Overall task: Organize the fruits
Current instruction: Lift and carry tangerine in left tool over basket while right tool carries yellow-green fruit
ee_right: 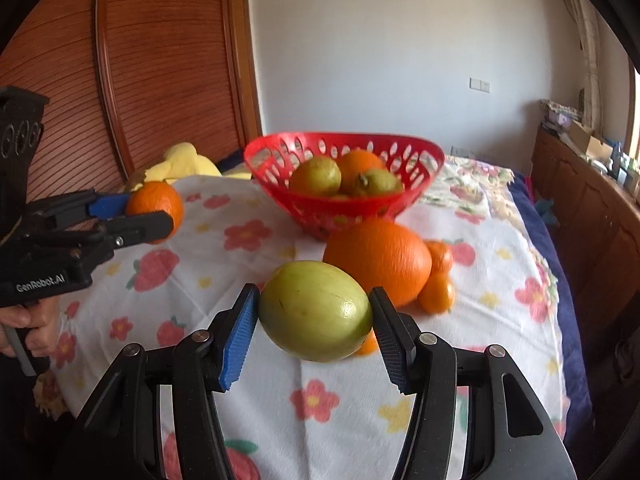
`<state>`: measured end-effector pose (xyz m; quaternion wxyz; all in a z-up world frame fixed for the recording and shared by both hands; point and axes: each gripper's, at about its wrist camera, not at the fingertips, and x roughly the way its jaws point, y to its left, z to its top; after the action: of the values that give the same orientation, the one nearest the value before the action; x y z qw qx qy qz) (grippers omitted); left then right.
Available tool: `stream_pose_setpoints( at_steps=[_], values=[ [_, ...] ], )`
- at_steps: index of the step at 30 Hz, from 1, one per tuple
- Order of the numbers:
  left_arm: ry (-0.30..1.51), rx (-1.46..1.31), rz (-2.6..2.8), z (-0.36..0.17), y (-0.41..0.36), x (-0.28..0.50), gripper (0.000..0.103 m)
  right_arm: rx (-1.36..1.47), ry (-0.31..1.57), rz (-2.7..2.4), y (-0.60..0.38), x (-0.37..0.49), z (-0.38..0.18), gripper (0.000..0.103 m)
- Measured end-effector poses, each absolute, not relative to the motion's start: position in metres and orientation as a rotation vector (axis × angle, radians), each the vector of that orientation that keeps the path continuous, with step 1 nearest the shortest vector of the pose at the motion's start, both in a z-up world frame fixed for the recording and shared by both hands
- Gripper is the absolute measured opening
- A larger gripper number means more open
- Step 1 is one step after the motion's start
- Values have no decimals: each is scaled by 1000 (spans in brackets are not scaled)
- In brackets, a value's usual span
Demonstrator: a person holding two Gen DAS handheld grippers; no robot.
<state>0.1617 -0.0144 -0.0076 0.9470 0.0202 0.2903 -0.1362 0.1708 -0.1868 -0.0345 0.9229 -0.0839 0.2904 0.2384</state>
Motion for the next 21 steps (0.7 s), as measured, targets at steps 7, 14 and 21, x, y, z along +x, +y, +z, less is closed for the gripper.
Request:
stream_pose_setpoints(
  at_steps=[7, 14, 21],
  values=[
    [571, 55, -263, 4, -9, 189, 46, -203, 544, 504, -184, 206, -5, 57],
    [559, 70, -246, 16, -4, 221, 46, -230, 526, 500, -183, 253, 9, 57],
    [574, 71, -257, 15, -11, 257, 46, -255, 547, 488, -182, 307, 8, 57]
  ],
)
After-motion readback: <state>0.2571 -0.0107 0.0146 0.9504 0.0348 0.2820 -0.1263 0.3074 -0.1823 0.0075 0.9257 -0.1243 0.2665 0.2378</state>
